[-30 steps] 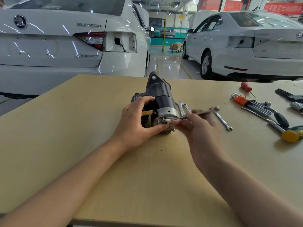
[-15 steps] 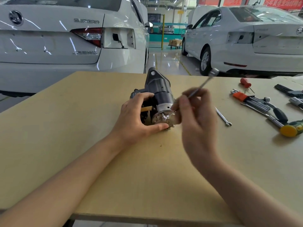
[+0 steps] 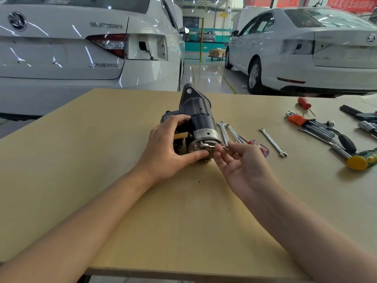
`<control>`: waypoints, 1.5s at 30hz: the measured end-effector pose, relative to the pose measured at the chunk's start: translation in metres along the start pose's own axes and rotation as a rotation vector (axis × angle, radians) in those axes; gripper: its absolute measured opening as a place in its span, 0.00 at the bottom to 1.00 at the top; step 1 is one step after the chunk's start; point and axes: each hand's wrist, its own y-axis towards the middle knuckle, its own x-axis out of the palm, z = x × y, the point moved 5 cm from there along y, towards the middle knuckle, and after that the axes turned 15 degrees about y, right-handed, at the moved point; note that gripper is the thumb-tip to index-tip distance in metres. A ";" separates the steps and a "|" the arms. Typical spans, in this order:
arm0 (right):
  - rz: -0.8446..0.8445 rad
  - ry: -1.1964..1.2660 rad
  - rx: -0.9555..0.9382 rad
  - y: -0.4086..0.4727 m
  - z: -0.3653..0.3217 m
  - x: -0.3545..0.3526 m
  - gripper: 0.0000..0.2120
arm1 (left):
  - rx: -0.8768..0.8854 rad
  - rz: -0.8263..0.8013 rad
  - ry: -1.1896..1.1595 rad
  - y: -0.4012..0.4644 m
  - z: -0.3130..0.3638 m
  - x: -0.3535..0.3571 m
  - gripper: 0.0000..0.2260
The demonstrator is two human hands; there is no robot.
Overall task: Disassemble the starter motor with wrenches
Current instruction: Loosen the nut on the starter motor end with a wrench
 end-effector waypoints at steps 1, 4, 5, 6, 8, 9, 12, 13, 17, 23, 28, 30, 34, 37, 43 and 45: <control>-0.003 0.016 0.008 -0.001 0.000 0.001 0.10 | 0.001 0.001 0.000 0.000 0.000 0.000 0.38; -0.030 0.031 0.004 0.000 0.000 0.001 0.09 | 0.008 0.008 0.018 0.000 0.001 0.000 0.36; -0.051 0.007 -0.021 0.001 0.000 0.002 0.08 | 0.011 0.013 0.026 0.000 0.002 0.000 0.35; -0.087 -0.042 -0.073 0.002 -0.002 0.003 0.07 | 0.015 0.014 0.033 0.000 0.003 0.000 0.34; -0.223 -0.232 -0.280 -0.001 -0.010 0.010 0.05 | 0.010 0.007 0.032 0.000 0.004 0.000 0.33; -0.336 -0.398 -0.458 -0.008 -0.014 0.018 0.07 | 0.002 0.002 0.026 -0.001 0.004 0.001 0.33; -0.803 -1.051 -1.023 -0.042 0.004 0.045 0.11 | 0.015 -0.005 -0.008 -0.001 0.004 0.000 0.31; -0.930 -1.262 -1.120 -0.047 0.018 0.048 0.09 | 0.028 -0.003 0.003 -0.001 0.003 0.000 0.31; -1.120 -1.662 -1.199 -0.050 0.039 0.047 0.07 | -0.006 -0.004 0.025 0.003 -0.006 0.001 0.24; -0.681 -0.753 -0.823 -0.038 -0.006 0.037 0.08 | -0.017 -0.027 -0.025 0.002 -0.005 0.002 0.38; -0.091 -0.203 -0.187 0.003 -0.018 0.003 0.10 | -0.012 -0.033 -0.018 0.001 0.000 -0.001 0.41; -0.019 -0.133 -0.104 0.007 -0.013 -0.002 0.11 | -0.017 -0.031 -0.022 0.000 0.002 -0.002 0.41; -0.031 -0.077 -0.053 0.005 -0.004 0.000 0.10 | -0.013 -0.016 -0.008 0.000 0.003 -0.002 0.39; -0.020 -0.045 -0.018 0.003 0.000 -0.001 0.08 | -0.007 -0.004 0.004 0.000 0.003 -0.002 0.38; -0.042 -0.035 -0.040 0.005 0.000 0.000 0.06 | 0.024 0.007 0.007 0.001 0.004 -0.002 0.35; -0.107 -0.101 -0.131 0.005 -0.005 0.002 0.04 | 0.027 0.007 0.013 0.001 0.004 -0.001 0.34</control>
